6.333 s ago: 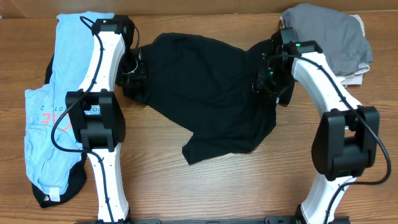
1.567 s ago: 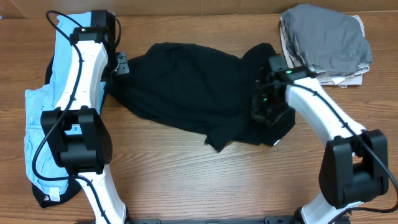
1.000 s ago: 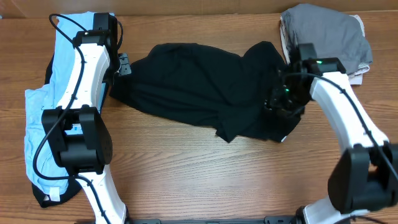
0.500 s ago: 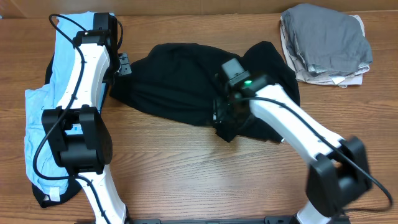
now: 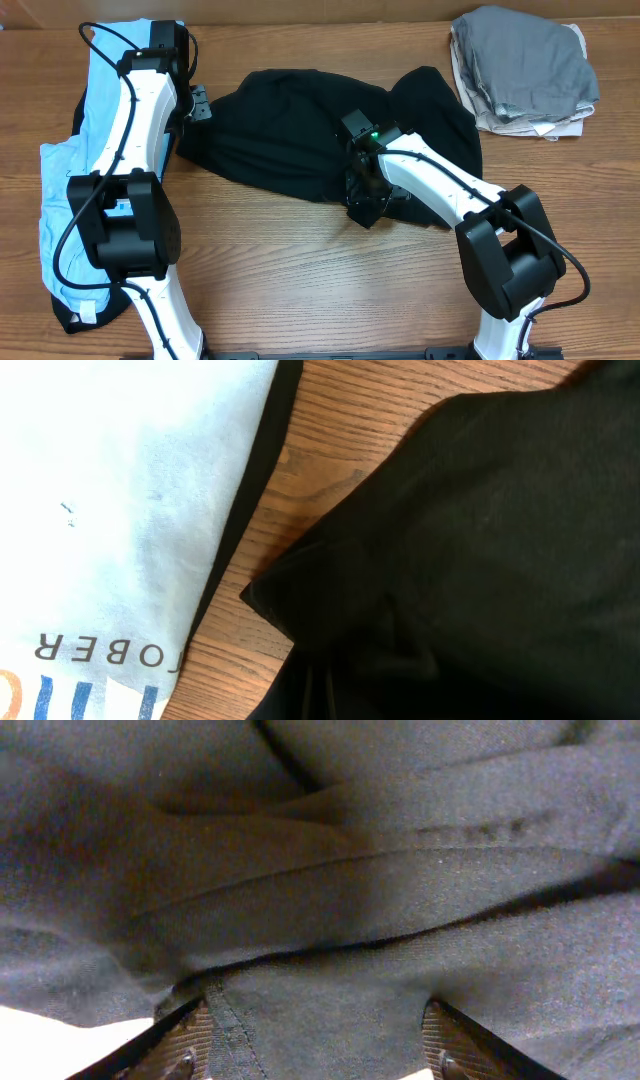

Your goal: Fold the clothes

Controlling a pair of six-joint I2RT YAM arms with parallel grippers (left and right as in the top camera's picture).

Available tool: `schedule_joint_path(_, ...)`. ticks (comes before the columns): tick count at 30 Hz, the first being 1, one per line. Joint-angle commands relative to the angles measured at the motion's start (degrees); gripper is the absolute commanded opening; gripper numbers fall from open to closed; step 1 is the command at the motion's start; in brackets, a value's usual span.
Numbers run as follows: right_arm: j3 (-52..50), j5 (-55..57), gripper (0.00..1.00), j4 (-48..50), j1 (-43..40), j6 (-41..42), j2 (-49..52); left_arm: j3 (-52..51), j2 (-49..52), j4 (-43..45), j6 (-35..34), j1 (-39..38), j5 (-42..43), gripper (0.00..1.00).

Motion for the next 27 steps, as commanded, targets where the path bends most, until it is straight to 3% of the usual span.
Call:
schedule_joint_path(1, 0.09, 1.22, 0.65, 0.59, -0.17, 0.48, -0.07, -0.31, -0.55, 0.2, -0.61, -0.17, 0.5, 0.04)
schedule_joint_path(5, 0.09, -0.44, 0.6, 1.75, -0.17, 0.46, 0.0, -0.31, -0.55, 0.2, -0.61, -0.17, 0.5, 0.04)
schedule_joint_path(11, 0.09, -2.95, 0.7, 4.22, -0.07, -0.42, 0.0, -0.31, -0.55, 0.44, -0.61, -0.17, 0.5, 0.04)
schedule_joint_path(27, 0.07, -2.12, 0.67, 2.84, -0.13, -1.22, 3.45, -0.31, -0.55, 0.55, -0.59, -0.15, 0.48, 0.04)
